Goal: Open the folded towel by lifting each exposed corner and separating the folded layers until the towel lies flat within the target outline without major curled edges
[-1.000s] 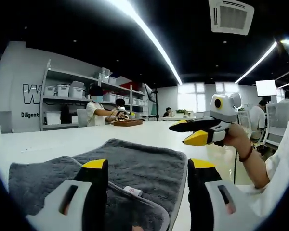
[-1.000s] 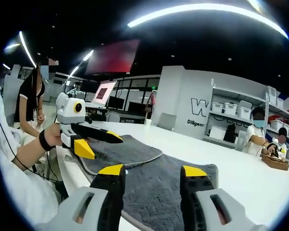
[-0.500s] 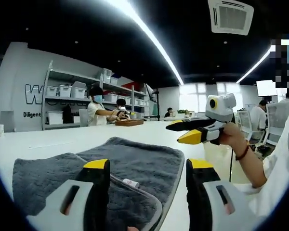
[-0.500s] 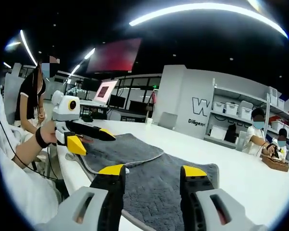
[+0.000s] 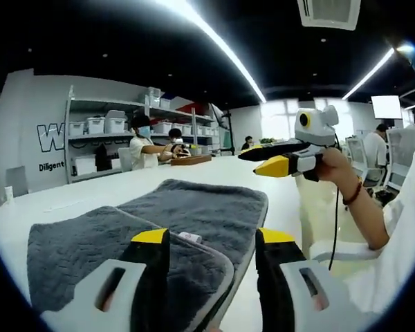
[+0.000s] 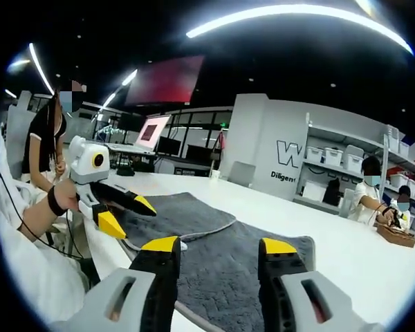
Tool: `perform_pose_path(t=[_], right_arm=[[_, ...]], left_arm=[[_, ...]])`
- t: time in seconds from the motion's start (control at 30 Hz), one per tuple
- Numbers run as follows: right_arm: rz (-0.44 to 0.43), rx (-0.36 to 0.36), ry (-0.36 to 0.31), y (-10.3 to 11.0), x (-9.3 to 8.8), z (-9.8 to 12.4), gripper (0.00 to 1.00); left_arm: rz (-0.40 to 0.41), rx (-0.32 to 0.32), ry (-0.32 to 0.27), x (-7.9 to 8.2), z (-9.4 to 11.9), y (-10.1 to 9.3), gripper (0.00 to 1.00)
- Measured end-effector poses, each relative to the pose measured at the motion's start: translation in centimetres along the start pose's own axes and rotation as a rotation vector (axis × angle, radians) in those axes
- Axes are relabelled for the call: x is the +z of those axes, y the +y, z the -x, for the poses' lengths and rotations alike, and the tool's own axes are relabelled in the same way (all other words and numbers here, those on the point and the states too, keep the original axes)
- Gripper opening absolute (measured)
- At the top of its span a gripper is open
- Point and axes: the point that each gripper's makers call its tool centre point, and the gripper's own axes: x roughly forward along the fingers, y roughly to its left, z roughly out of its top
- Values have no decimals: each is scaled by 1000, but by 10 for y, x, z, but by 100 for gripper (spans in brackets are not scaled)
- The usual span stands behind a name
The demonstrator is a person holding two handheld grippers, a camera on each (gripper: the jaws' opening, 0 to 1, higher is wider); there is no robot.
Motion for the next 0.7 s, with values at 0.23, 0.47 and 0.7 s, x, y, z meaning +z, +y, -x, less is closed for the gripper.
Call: perform_pose_path(t=[0.23,0.47,0.7], right_arm=[[-4,3,-2,0,0,0,42],[-6,-2,-1,-1,-1,1,42],[-9,-5,-3,-2,0,1,42]], left_arm=[[-15,1,60,-14,-2,1,46],[-39,8,101,-25,-5,0,45],[-33,29,139,-32,-5,3,44]])
